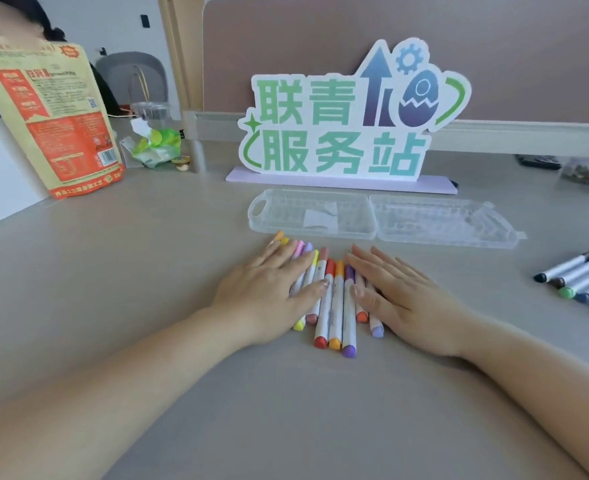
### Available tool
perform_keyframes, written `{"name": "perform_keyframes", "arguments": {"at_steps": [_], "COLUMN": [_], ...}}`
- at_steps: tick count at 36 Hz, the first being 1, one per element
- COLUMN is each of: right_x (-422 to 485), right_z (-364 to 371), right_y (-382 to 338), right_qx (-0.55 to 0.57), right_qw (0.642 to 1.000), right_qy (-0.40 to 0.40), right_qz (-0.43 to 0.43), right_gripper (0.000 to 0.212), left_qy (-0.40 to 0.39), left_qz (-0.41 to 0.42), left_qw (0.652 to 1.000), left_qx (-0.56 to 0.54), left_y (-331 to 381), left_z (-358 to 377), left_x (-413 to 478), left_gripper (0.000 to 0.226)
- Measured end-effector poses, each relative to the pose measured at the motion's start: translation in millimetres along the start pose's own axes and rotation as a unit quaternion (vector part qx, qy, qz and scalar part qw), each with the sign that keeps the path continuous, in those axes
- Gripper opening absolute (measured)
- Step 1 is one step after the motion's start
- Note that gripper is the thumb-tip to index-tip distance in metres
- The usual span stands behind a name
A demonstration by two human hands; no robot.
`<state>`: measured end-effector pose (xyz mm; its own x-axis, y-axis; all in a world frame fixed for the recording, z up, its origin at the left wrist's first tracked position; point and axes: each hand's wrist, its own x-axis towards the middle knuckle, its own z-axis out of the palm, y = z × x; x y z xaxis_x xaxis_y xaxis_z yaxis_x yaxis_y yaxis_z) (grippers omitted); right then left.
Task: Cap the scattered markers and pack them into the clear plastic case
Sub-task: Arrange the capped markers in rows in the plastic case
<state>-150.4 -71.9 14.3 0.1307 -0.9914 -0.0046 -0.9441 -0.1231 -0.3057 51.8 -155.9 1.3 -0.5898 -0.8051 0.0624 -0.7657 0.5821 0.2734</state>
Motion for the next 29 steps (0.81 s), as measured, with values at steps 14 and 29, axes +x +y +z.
{"name": "perform_keyframes", "arguments": {"at_steps": [14,29], "right_x": [-8,-11], "right_z": [-6,-9], "right_y": [3,11], "right_qx": [0.192,0.172], "right_qw": [0.975,0.985], "right_qy": [0.092,0.028], "right_qz": [0.063,0.0], "right_gripper": [0.053,0.111], "left_qy": [0.144,0.017], "left_qz": [0.053,0.186], "left_qw": [0.982,0.981], "left_qx": [-0.112,0.06], "left_y": [-8,7], "left_z": [-10,-14], "left_x": [-17,-21], "left_gripper": [0.058,0.091]}}
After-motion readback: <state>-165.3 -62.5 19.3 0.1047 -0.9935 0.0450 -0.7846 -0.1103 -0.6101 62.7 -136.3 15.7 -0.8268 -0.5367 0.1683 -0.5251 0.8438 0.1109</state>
